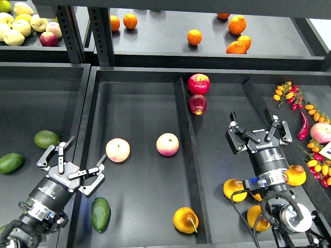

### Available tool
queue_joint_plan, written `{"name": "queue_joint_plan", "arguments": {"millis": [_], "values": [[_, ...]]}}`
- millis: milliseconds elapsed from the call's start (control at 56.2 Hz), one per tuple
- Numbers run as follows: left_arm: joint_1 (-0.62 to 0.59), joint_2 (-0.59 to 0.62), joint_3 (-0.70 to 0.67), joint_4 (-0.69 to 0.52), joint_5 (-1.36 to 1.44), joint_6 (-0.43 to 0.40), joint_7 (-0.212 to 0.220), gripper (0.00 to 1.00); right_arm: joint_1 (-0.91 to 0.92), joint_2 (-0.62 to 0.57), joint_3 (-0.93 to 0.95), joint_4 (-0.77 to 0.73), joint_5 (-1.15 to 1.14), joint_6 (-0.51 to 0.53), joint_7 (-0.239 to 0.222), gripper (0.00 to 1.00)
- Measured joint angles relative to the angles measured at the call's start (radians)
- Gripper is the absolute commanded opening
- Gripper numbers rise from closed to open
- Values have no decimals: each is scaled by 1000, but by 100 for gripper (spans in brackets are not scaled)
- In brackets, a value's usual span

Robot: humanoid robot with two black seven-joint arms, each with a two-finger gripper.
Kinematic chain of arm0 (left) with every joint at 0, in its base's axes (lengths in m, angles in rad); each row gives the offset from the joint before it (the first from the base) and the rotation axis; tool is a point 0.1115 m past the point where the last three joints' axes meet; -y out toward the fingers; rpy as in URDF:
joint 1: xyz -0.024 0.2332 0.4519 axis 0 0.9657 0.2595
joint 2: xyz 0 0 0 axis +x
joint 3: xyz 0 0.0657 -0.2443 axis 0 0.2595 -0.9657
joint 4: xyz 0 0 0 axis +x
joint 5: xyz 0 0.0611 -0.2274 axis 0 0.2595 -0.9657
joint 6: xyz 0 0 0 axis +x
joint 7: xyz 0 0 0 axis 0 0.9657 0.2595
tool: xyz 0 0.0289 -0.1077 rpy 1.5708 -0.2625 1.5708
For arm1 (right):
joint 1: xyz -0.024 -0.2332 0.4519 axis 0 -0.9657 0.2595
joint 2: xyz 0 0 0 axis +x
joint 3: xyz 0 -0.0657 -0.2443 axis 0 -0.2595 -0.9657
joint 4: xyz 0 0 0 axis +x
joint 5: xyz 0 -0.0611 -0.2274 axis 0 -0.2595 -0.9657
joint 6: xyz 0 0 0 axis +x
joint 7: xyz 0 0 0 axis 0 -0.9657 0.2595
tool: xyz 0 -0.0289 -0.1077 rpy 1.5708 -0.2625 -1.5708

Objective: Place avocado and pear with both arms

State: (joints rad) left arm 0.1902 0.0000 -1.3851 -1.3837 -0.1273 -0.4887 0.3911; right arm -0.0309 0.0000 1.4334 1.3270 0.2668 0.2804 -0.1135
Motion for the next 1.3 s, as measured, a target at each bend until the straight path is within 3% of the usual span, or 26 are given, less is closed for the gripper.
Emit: {"name": "queue_joint_plan", "arguments": {"millis": [1298], "values": [[9, 0, 17, 0, 0, 0, 1, 100, -15, 0, 0, -2, -1, 13, 0, 100]]}}
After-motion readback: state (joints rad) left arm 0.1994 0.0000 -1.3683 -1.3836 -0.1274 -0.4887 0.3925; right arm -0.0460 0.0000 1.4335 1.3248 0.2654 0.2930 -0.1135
